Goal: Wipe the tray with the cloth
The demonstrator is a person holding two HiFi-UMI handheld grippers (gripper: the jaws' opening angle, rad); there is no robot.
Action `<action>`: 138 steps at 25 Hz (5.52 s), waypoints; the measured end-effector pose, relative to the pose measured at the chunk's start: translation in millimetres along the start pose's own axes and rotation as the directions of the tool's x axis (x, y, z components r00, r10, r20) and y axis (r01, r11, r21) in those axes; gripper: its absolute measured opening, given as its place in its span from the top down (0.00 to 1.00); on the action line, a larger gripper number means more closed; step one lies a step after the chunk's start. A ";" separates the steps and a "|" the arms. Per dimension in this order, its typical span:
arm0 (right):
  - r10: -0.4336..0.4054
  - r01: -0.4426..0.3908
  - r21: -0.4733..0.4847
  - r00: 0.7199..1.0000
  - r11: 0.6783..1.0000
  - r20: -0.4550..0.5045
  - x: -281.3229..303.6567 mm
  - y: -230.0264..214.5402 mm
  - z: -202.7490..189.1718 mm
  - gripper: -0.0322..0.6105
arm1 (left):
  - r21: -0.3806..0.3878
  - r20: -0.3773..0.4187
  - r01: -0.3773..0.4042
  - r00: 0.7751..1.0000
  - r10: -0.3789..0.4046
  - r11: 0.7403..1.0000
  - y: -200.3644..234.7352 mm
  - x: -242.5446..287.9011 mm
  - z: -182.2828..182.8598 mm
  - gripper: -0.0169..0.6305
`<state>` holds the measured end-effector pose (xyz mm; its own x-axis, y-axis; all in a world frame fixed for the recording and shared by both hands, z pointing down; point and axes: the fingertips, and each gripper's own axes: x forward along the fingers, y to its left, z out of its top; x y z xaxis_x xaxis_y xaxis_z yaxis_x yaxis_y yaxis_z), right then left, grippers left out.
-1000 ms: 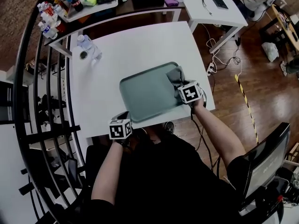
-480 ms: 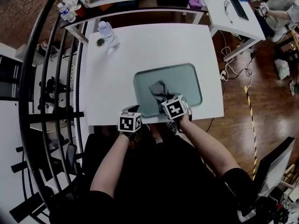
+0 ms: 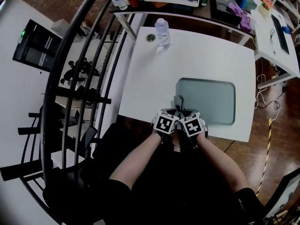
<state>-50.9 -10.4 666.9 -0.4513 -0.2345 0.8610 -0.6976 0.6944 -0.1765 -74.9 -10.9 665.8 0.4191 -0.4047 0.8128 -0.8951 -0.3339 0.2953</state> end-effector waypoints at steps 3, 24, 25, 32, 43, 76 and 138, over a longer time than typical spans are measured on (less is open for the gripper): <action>-0.007 0.007 -0.019 1.000 1.000 -0.006 -2.9 -1.2 -15.9 0.92 | 0.031 0.004 -0.010 1.000 0.010 0.999 3.9 -0.5 -2.5 0.94; -0.252 0.258 0.269 0.966 0.928 -0.058 -79.0 -177.3 -139.1 0.92 | 0.018 0.037 -0.028 0.999 0.027 0.999 8.1 0.4 1.0 0.94; -0.237 0.242 0.261 0.970 0.935 -0.052 -73.8 -166.5 -133.0 0.92 | 0.018 0.037 -0.028 0.999 0.028 0.999 8.5 0.5 0.9 0.94; -0.126 0.128 0.149 0.992 0.981 -0.023 -48.1 -87.2 -75.4 0.92 | 0.011 0.049 -0.029 0.998 0.028 1.000 7.6 0.0 2.6 0.94; 0.021 -0.026 -0.084 0.998 0.996 -0.063 -10.6 -2.8 -34.3 0.92 | 0.000 0.064 -0.027 0.998 0.027 1.000 8.0 -0.2 2.6 0.94; 0.043 -0.134 -0.698 0.988 0.704 -0.147 21.6 -21.9 20.8 0.92 | 0.041 0.046 0.047 0.998 -0.049 0.998 2.1 8.8 -0.6 0.94; 0.030 -0.065 -0.571 0.997 0.819 -0.071 -31.5 -60.8 -36.0 0.92 | 0.166 -0.031 -0.147 0.988 0.154 0.975 42.4 -7.4 16.1 0.81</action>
<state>25.8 -20.8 667.7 -0.4315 -0.1647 0.8869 -0.2240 0.9720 0.0715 -113.6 -35.7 664.3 0.2714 -0.4244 0.8638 -0.9091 -0.4078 0.0853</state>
